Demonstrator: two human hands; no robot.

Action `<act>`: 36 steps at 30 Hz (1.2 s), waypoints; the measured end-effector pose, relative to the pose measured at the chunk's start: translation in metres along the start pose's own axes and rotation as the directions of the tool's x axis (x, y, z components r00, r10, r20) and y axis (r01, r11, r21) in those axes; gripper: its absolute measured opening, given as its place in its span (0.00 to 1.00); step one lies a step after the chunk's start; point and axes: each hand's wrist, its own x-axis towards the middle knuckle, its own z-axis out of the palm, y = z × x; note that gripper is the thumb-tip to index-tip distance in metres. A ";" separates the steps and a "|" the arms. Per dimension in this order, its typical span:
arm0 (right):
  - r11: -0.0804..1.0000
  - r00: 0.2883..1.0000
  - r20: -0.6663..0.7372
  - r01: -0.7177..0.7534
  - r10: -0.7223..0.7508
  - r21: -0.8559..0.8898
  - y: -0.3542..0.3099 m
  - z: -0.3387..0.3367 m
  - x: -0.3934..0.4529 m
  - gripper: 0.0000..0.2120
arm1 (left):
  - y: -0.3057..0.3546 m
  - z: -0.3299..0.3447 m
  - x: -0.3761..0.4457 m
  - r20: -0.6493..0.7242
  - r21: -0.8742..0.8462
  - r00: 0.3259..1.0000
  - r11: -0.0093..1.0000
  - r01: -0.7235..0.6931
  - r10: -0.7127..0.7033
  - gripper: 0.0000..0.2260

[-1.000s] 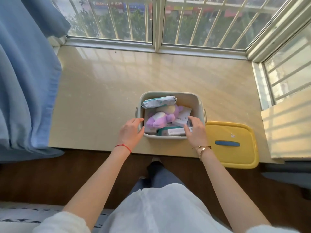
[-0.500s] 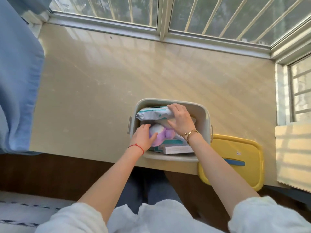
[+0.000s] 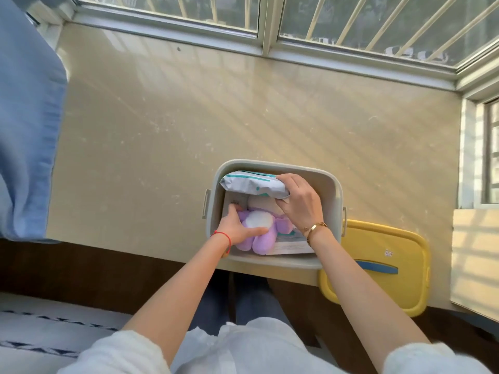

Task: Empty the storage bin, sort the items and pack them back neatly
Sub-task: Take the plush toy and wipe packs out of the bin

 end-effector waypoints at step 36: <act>0.271 0.781 0.322 -0.520 0.536 0.810 -0.300 0.137 0.116 0.20 | -0.172 -0.396 -0.009 -0.565 -0.273 0.818 0.909 -0.314 0.113 0.24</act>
